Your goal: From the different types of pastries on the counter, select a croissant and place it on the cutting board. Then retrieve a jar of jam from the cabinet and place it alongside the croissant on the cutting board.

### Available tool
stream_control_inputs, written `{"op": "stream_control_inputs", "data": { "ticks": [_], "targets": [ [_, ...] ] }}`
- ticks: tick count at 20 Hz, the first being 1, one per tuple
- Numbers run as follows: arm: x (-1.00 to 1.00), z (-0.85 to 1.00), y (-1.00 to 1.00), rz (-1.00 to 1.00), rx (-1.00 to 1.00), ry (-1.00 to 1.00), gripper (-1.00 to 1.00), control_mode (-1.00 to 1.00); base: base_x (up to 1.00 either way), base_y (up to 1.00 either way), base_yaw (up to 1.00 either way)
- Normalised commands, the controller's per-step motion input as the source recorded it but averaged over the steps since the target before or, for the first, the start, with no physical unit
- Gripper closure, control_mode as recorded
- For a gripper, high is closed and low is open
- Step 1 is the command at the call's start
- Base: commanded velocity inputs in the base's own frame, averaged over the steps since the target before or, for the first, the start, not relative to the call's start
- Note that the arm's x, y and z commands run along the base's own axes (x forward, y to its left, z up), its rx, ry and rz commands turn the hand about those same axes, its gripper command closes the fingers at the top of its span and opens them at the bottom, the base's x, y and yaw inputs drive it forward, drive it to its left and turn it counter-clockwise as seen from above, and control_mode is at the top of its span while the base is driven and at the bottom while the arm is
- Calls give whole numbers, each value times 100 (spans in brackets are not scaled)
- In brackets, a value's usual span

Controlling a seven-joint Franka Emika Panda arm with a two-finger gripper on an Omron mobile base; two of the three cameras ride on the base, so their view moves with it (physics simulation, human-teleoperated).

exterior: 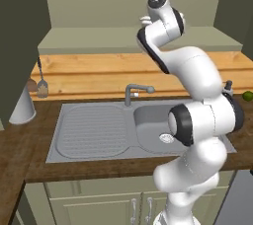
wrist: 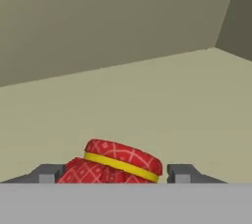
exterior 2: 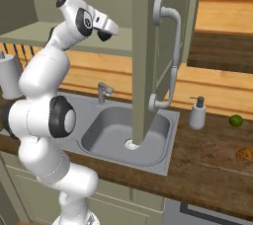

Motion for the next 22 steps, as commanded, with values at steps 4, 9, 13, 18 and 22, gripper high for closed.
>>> {"op": "stream_control_inputs", "data": {
  "ticks": [4, 9, 13, 18, 22],
  "targets": [
    [-13, 49, -17, -2, 19, -17, 100, -100, 0, 0, 0],
    [-76, 6, -2, 0, 9, -42, 100, -100, 0, 0, 0],
    [-97, -92, 4, 0, 0, -77, 100, -100, 0, 0, 0],
    [-88, 20, 0, -1, 9, -45, 100, -100, 0, 0, 0],
    [-79, 52, 0, -6, 3, -29, 100, -100, 0, 0, 0]
  ]
}}
